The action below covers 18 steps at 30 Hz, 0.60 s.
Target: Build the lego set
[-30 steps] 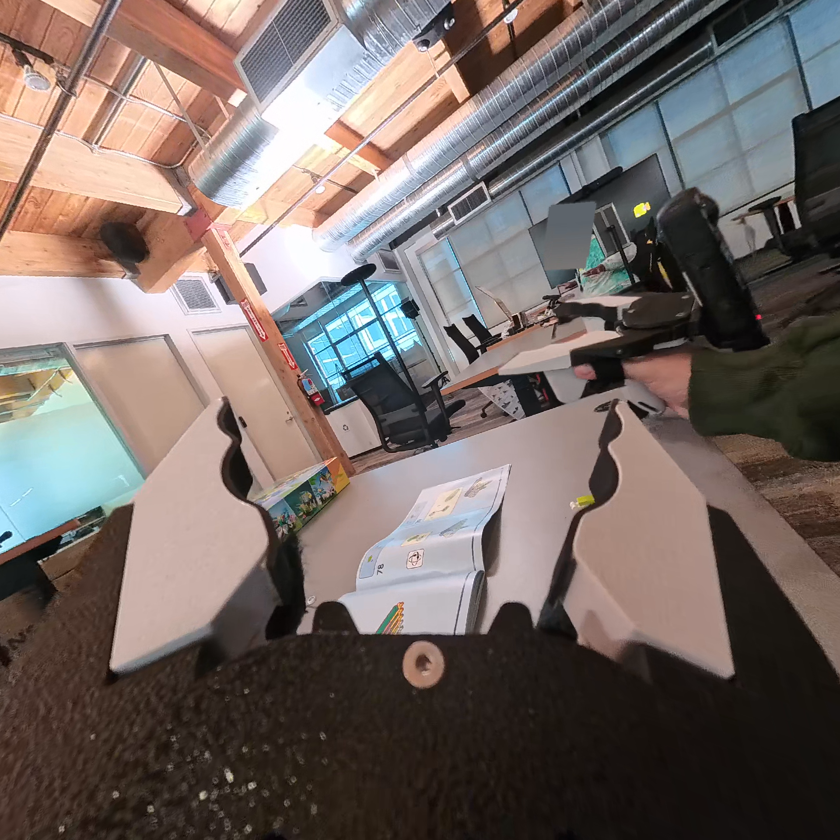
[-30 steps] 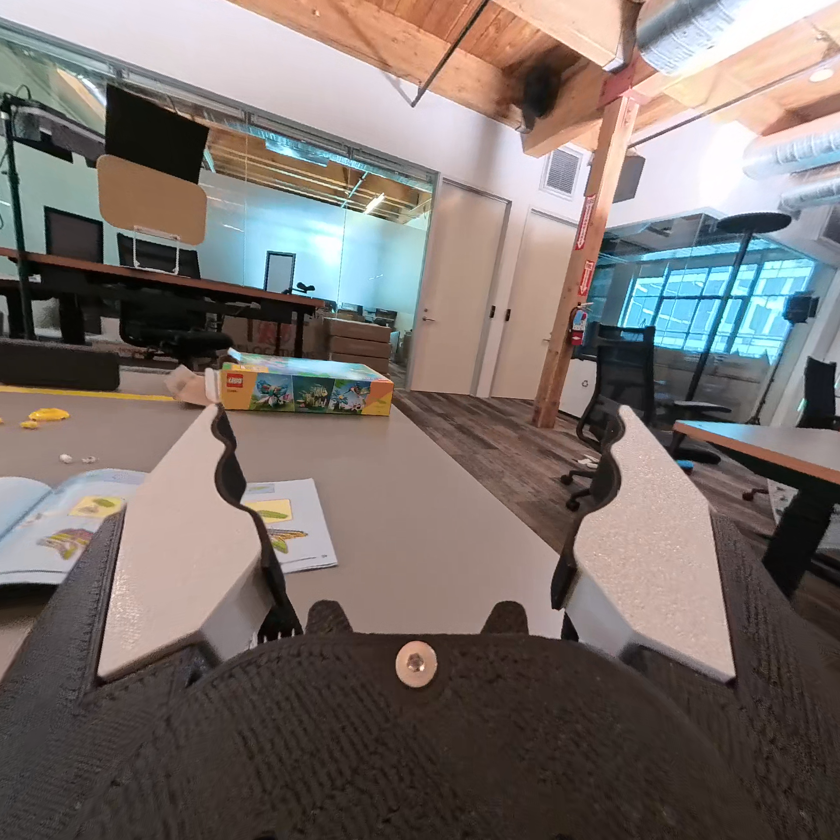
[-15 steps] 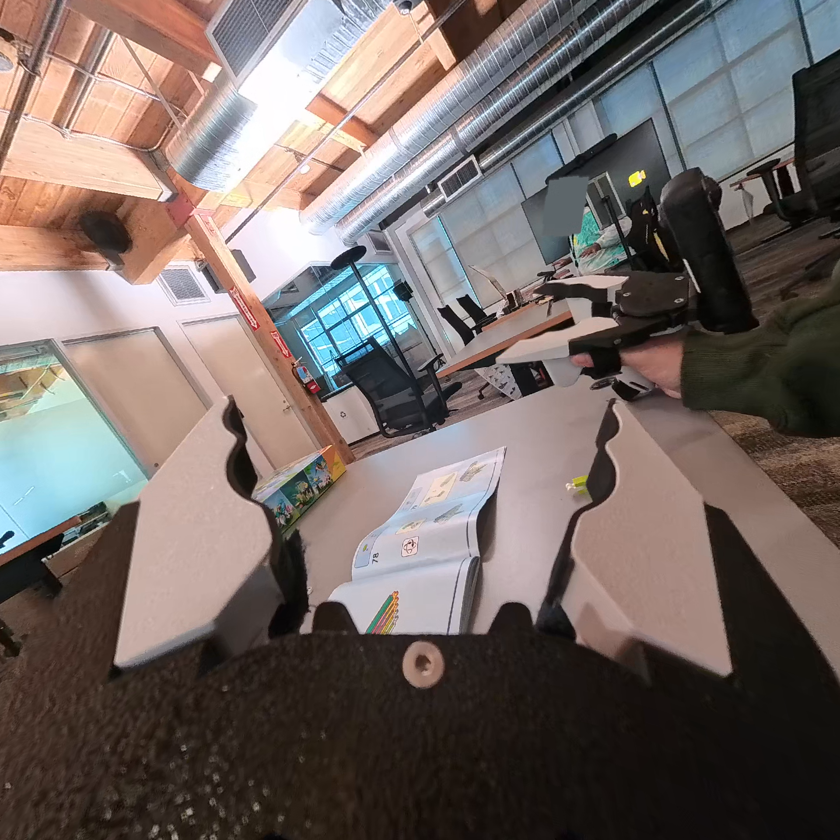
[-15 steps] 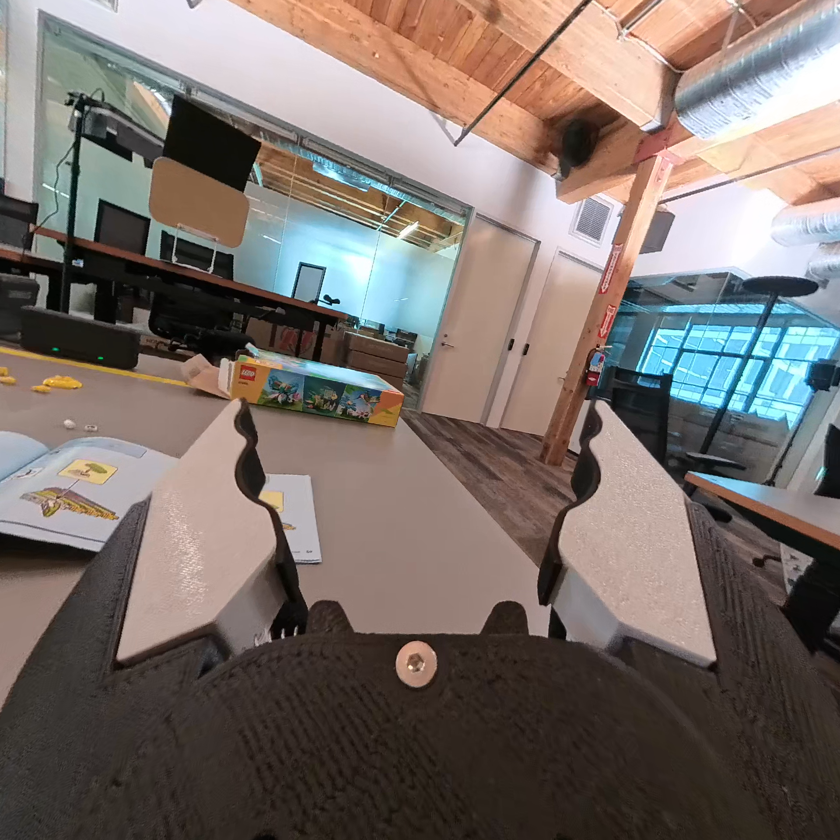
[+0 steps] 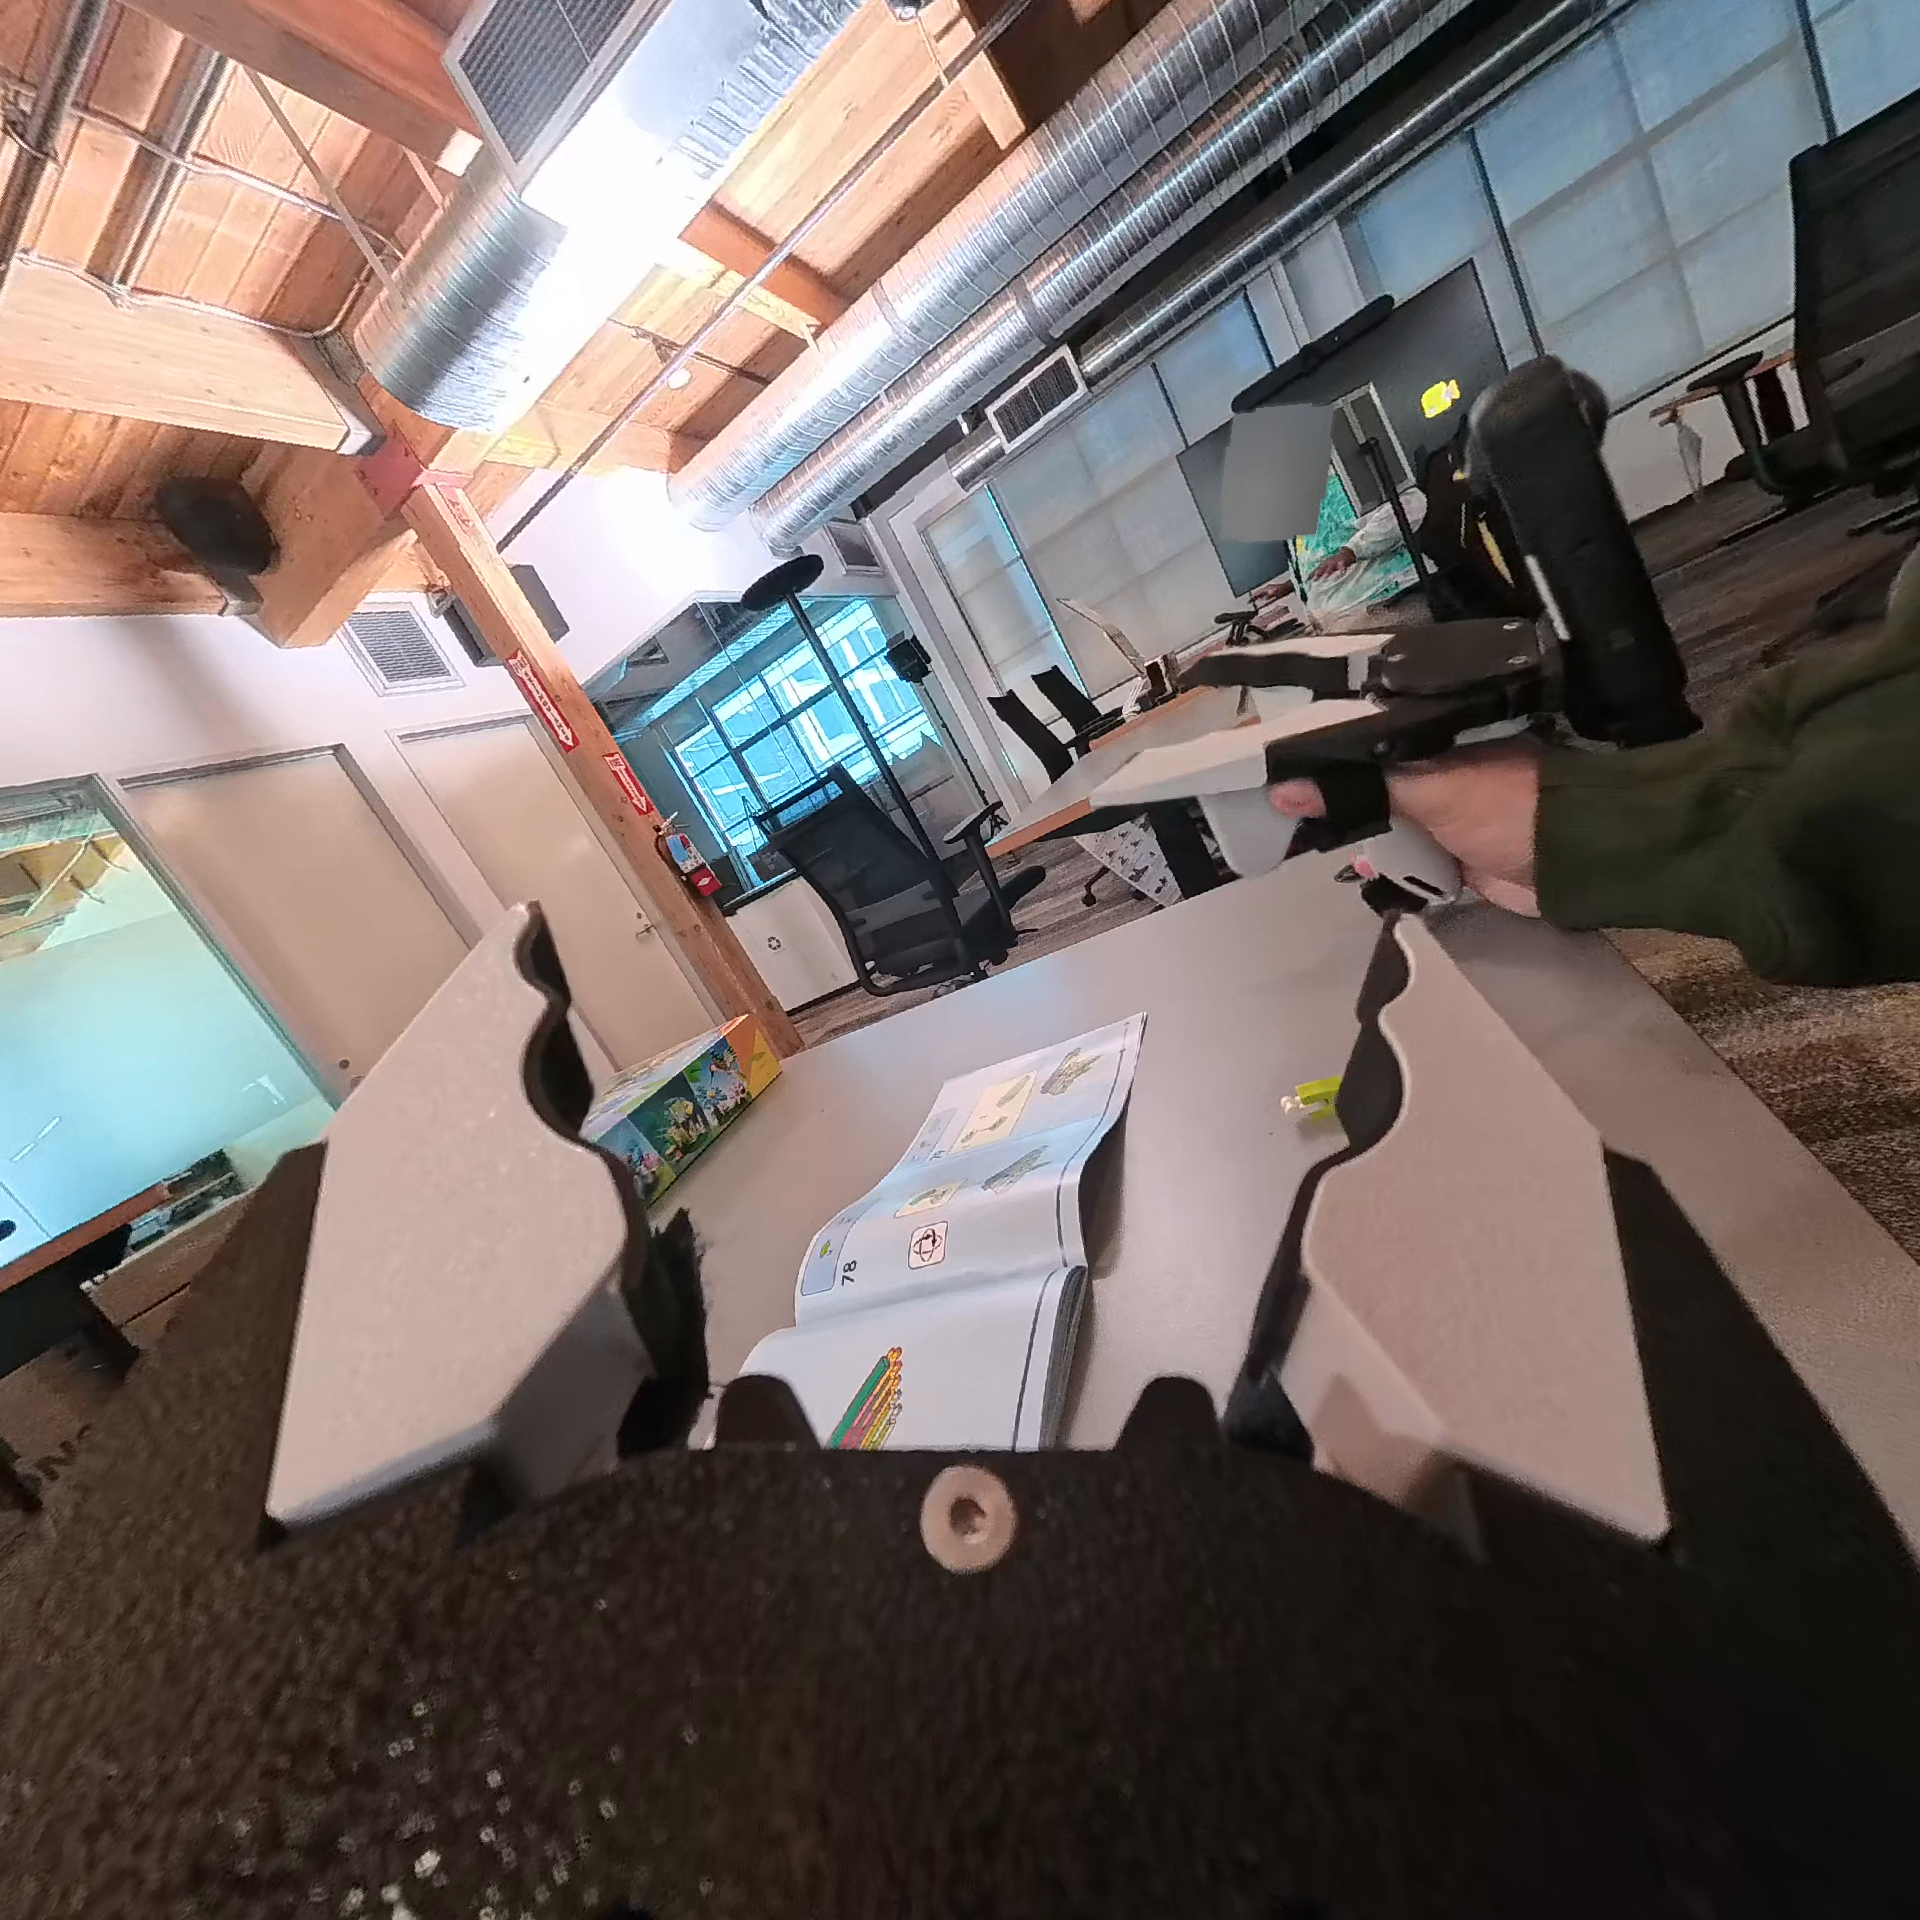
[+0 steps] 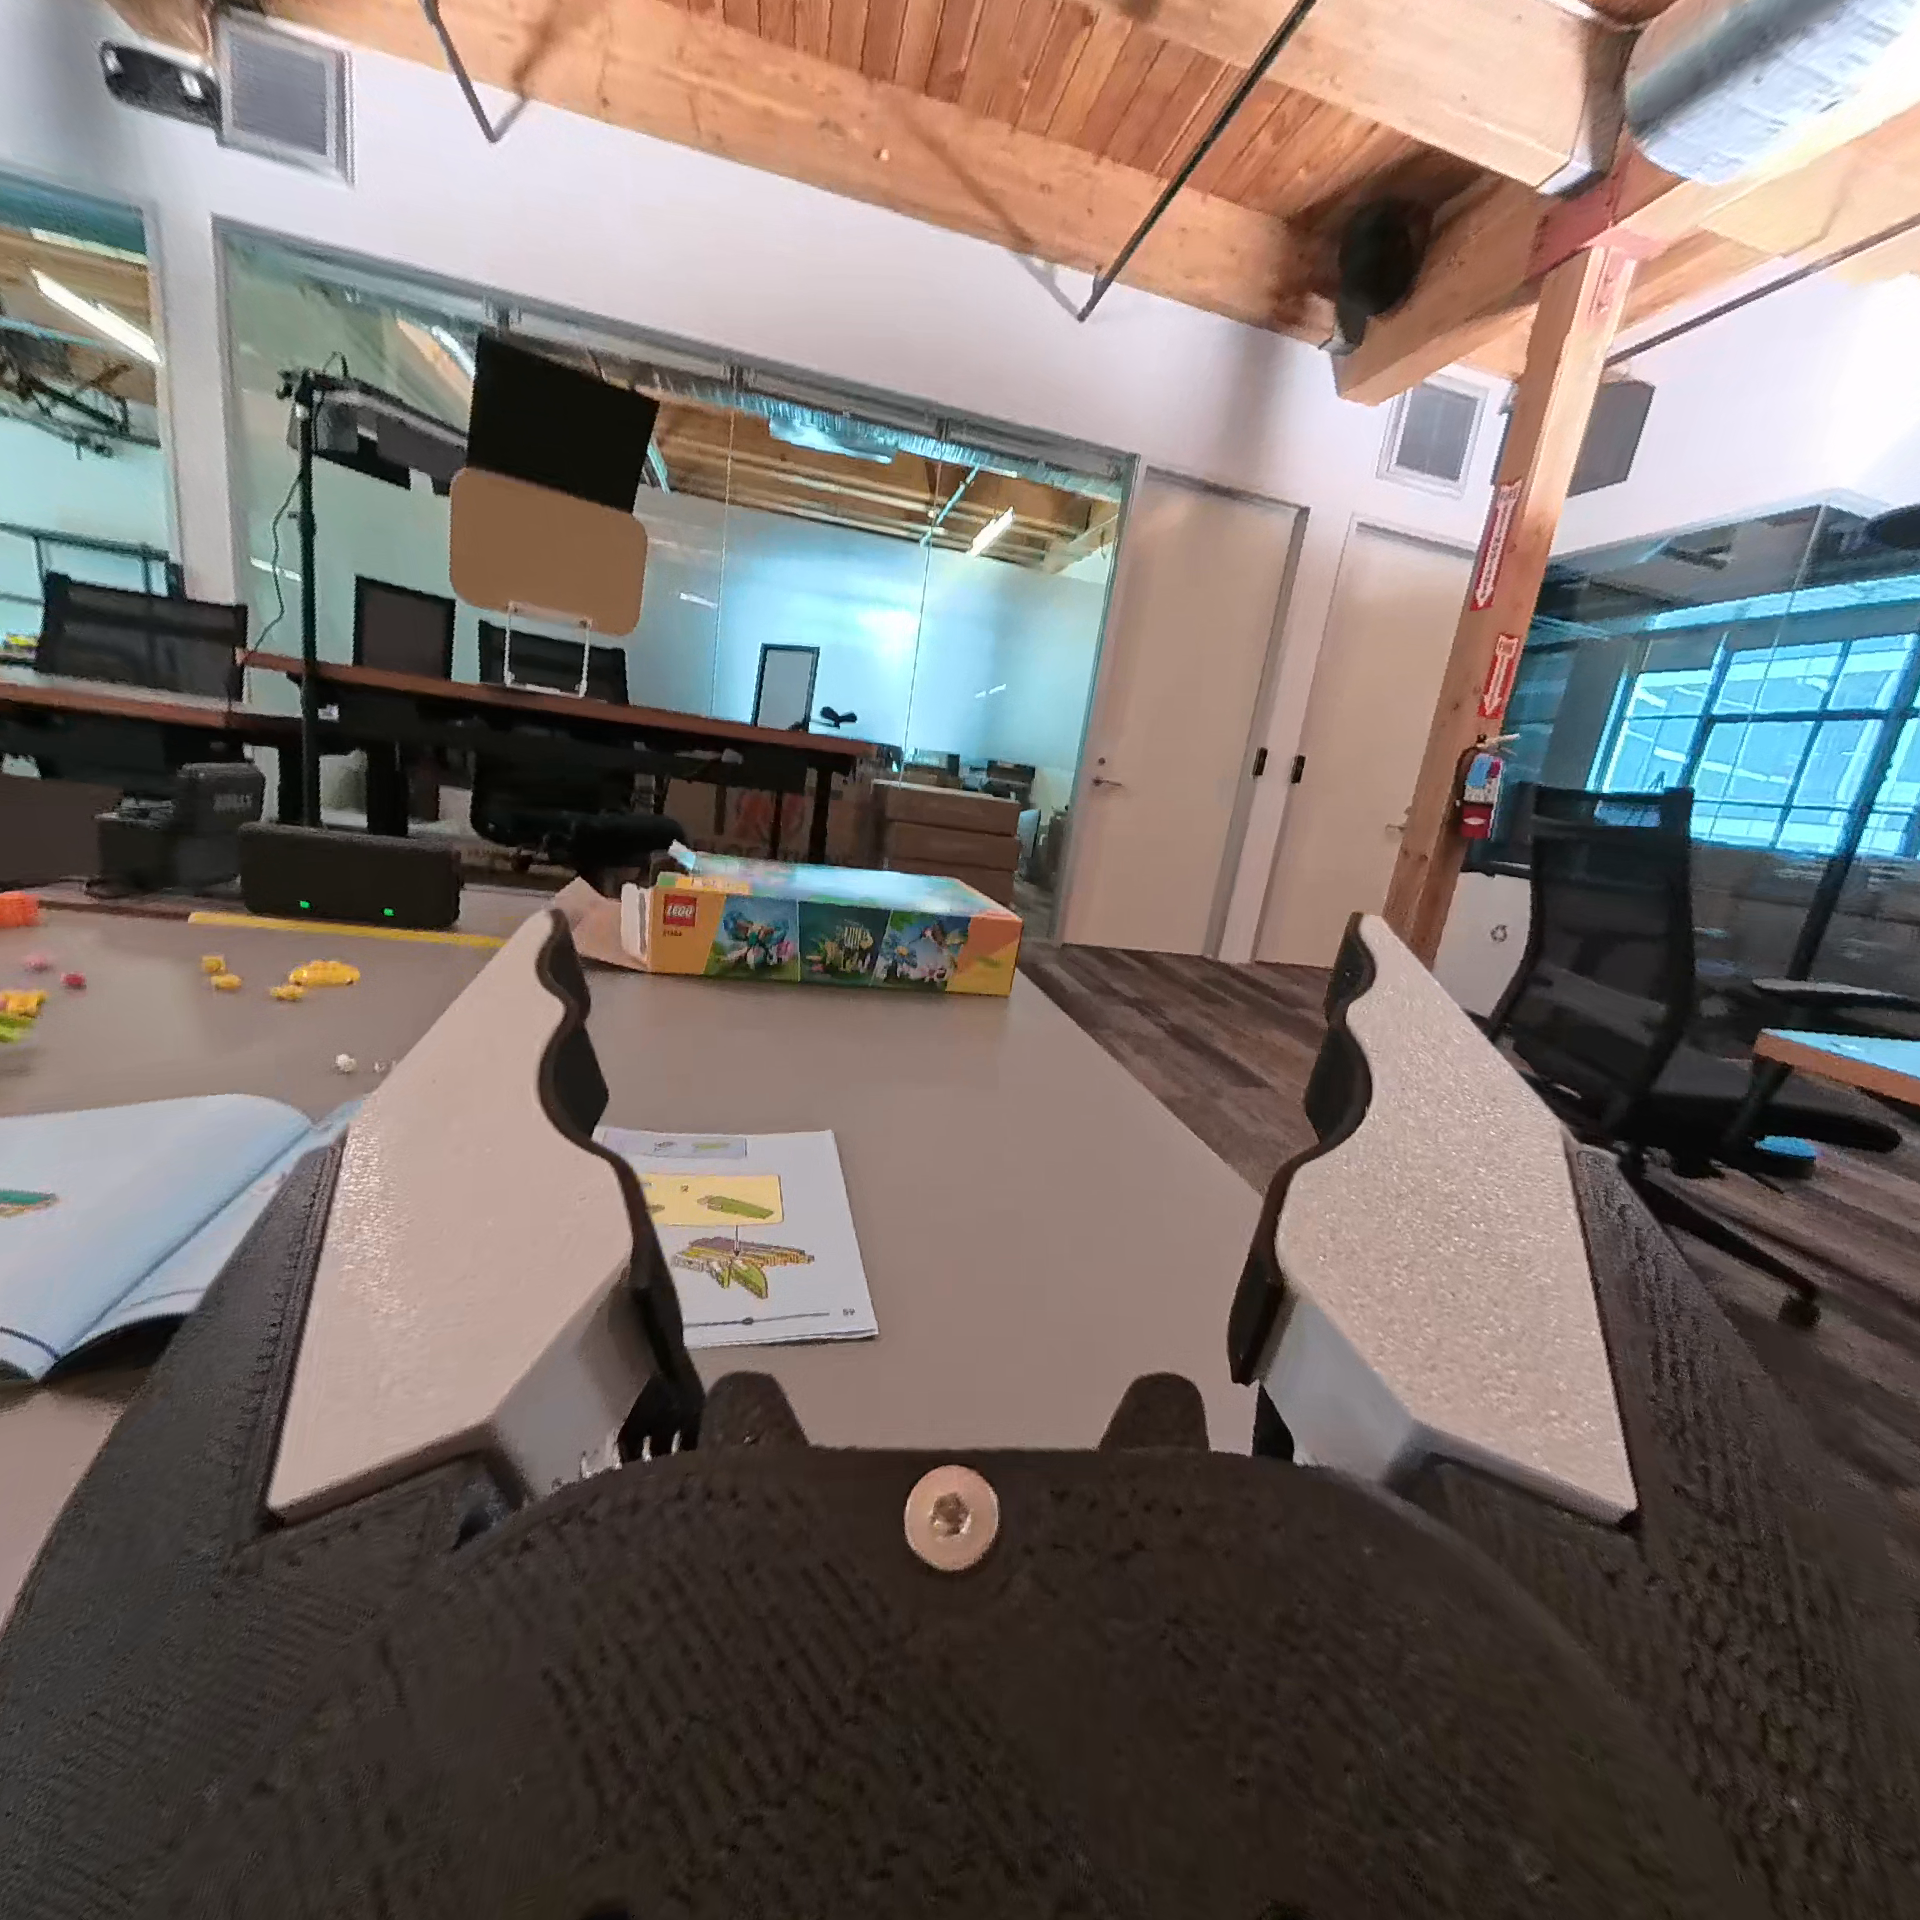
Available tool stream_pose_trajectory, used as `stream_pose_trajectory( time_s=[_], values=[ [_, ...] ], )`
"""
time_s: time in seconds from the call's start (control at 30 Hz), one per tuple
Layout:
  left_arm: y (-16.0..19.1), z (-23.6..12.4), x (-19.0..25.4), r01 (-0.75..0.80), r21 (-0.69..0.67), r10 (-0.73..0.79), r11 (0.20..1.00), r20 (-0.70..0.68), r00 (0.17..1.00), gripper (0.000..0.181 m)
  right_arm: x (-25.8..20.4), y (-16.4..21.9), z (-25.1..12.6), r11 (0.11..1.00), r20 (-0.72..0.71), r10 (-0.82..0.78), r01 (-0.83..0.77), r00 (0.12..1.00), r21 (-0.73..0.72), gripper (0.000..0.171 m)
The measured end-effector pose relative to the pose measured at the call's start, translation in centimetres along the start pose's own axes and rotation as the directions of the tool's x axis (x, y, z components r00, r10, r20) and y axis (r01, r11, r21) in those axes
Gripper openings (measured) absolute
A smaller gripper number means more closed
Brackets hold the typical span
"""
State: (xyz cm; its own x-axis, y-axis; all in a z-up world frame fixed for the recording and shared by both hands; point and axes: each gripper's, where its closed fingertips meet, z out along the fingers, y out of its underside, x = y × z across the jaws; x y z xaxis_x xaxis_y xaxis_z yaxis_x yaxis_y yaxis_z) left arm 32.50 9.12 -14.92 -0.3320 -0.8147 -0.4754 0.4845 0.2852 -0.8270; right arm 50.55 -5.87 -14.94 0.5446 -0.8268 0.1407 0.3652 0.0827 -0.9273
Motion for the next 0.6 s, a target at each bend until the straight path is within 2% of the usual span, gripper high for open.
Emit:
stream_pose_trajectory(
  time_s=[0.3, 0.37, 0.43, 0.47, 0.53, 0.6],
  values=[
    [1.1, 0.2, -1.8, -0.109, -0.109, 0.119, 0.988, 0.095, 0.988, 0.138, 1.5, 0.7, 0.0, 0.998, -0.037, 0.065, -0.065, 0.997, -0.004, 0.137],
    [0.8, 1.0, -1.0, -0.123, -0.138, 0.130, 0.983, 0.047, 0.990, 0.136, 1.7, 0.7, -0.1, 0.997, -0.042, 0.080, -0.081, 0.996, -0.002, 0.137],
    [2.0, 2.0, 2.3, -0.077, -0.312, 0.028, 0.947, -0.156, 0.987, 0.113, 1.9, 0.7, -0.1, 0.995, -0.047, 0.095, -0.095, 0.994, 0.003, 0.137],
    [2.7, 2.6, 3.4, -0.053, -0.408, -0.038, 0.911, -0.213, 0.976, 0.111, 2.1, 0.7, -0.2, 0.995, -0.051, 0.104, -0.104, 0.993, 0.005, 0.137],
    [3.7, 3.8, 5.1, -0.033, -0.549, -0.147, 0.835, -0.281, 0.948, 0.103, 2.4, 0.7, -0.3, 0.993, -0.065, 0.118, -0.118, 0.991, 0.007, 0.137],
    [5.1, 5.2, 5.7, -0.056, -0.656, -0.190, 0.753, -0.299, 0.935, 0.093, 2.5, 0.6, -0.5, 0.994, -0.075, 0.112, -0.111, 0.991, 0.010, 0.137]
  ],
)
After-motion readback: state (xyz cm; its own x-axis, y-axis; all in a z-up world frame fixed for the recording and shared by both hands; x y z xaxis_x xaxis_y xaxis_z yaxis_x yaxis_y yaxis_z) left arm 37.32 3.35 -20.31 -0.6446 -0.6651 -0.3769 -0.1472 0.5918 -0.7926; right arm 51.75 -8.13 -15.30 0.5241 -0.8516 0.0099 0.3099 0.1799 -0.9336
